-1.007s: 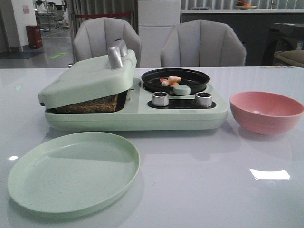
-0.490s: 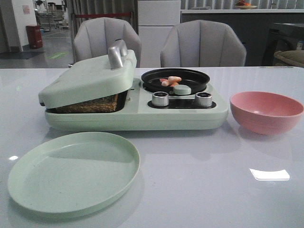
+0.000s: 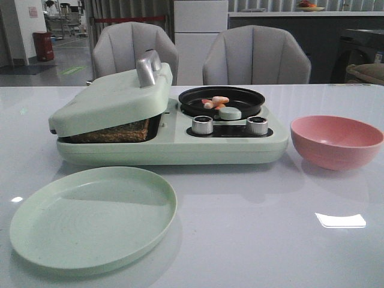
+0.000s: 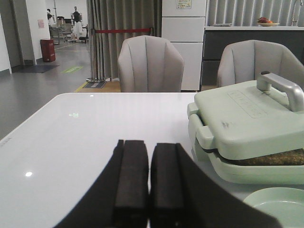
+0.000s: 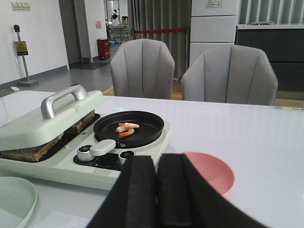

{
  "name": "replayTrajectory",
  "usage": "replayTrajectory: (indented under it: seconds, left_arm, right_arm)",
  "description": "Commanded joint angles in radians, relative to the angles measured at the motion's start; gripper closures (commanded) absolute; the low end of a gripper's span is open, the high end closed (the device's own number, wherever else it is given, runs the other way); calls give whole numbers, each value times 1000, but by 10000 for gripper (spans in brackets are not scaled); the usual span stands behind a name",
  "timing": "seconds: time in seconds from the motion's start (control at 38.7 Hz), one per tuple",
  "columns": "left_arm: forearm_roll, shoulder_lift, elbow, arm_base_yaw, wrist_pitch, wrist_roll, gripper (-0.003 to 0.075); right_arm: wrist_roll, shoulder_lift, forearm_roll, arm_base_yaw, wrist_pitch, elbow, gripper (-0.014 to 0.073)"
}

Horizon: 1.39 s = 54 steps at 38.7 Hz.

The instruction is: Make breakfast with bread and shrimp

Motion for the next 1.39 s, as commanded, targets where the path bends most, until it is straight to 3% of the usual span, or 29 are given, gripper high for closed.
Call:
replayTrajectory:
  seconds: [0.0, 0.15, 0.34, 0.54, 1.37]
  left_arm:
    - [-8, -19, 6, 3, -76, -9, 608]
    - [-8, -19, 6, 3, -76, -9, 608]
    - [-8, -19, 6, 3, -76, -9, 608]
    - [-8, -19, 6, 3, -76, -9, 608]
    - [-8, -19, 6, 3, -76, -9, 608]
  right_arm:
    - [-3, 12, -1, 1, -75, -31, 459]
    - [1, 10, -104, -28, -50, -31, 459]
    - [109, -39, -202, -109, 54, -22, 459]
    - [253, -150, -316, -163, 1, 95, 459]
    - [251, -147, -318, -164, -54, 136, 459]
